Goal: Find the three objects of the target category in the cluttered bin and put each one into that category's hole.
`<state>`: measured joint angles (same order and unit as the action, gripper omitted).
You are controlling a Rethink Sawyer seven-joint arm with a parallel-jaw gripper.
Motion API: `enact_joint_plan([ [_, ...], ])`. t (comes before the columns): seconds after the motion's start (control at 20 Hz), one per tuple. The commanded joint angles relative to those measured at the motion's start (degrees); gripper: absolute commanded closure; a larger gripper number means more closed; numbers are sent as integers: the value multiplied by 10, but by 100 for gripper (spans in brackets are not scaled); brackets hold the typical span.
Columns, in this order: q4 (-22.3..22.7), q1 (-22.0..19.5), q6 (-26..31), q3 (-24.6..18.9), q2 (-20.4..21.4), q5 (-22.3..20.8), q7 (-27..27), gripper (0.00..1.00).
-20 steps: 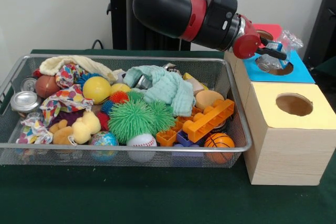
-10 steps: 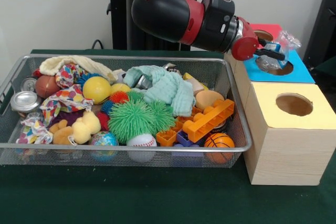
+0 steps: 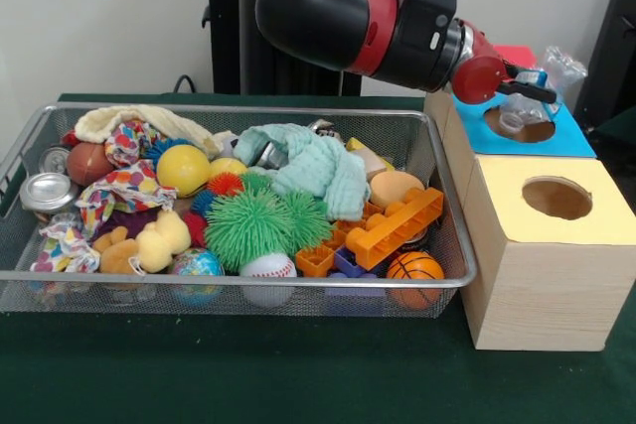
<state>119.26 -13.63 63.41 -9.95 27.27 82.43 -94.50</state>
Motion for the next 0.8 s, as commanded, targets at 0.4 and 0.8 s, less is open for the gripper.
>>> enact_joint_plan([
  [0.4,-18,-34,27,-46,-6,-34,12,0],
  [0.8,-4,-50,27,-49,-4,-48,16,0],
])
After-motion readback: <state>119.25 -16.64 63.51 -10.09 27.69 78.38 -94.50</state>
